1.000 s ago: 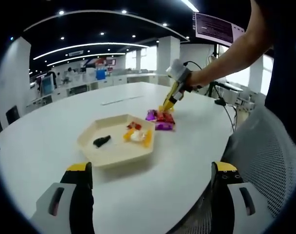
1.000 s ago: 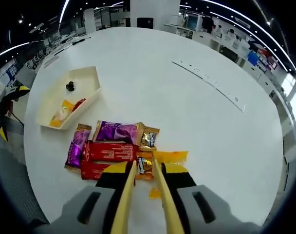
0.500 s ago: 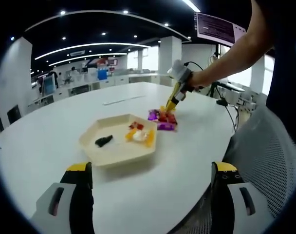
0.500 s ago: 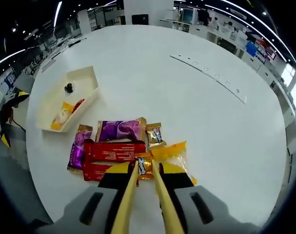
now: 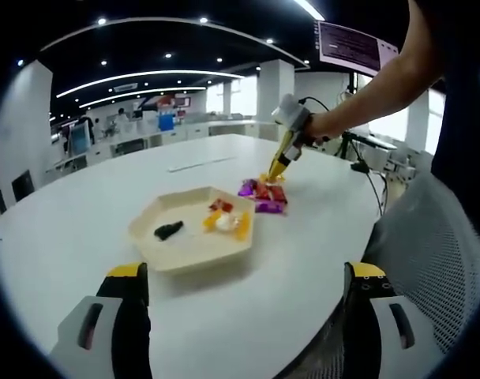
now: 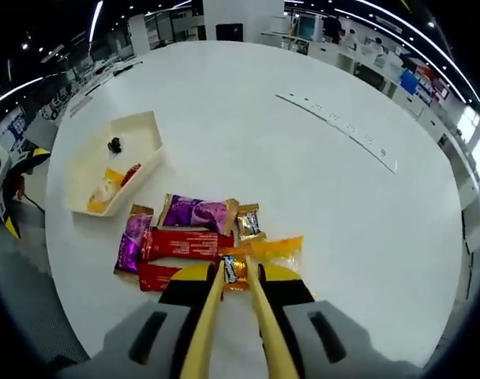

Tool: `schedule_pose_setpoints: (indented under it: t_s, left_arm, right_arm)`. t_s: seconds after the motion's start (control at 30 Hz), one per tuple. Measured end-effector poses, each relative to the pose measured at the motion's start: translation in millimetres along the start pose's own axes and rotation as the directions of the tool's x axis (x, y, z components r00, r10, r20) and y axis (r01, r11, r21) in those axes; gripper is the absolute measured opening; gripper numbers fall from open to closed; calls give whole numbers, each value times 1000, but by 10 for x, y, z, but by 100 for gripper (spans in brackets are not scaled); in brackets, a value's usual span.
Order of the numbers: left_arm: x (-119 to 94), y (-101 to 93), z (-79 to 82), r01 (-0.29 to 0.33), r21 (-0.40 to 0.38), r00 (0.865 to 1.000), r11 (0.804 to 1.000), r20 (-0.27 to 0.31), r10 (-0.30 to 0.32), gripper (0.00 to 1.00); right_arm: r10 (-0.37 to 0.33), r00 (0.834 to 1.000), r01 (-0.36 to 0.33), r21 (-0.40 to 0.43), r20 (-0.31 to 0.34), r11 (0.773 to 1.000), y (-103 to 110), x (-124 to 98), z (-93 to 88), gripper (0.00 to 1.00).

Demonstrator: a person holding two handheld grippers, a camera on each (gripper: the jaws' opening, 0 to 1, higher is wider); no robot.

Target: Place the target food into the container with the food tongs after gripping and lifting it, then release it inside without dropping or visibly crushing the food.

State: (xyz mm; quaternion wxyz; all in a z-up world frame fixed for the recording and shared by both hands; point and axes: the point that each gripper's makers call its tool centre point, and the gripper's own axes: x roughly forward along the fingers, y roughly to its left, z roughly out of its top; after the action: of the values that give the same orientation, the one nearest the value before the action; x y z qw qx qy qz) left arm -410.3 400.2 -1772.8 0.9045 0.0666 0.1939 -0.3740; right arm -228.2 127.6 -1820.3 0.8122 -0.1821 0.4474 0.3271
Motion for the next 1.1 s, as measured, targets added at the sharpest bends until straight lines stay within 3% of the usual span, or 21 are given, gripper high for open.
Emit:
schedule_pose_setpoints:
  t_s: [0.2,1.1]
  left_arm:
    - [-8,-9,25,6,-30,1000,1000,15,-6,99]
    - [-13,-8,34,0,-24,1000,1000,18,0,99]
  right_arm:
    - [-2,1000,2,-10,21,1000,-11,-117,131,21]
    - [-10,998,13,-44,55,999,-48,-492,517,21]
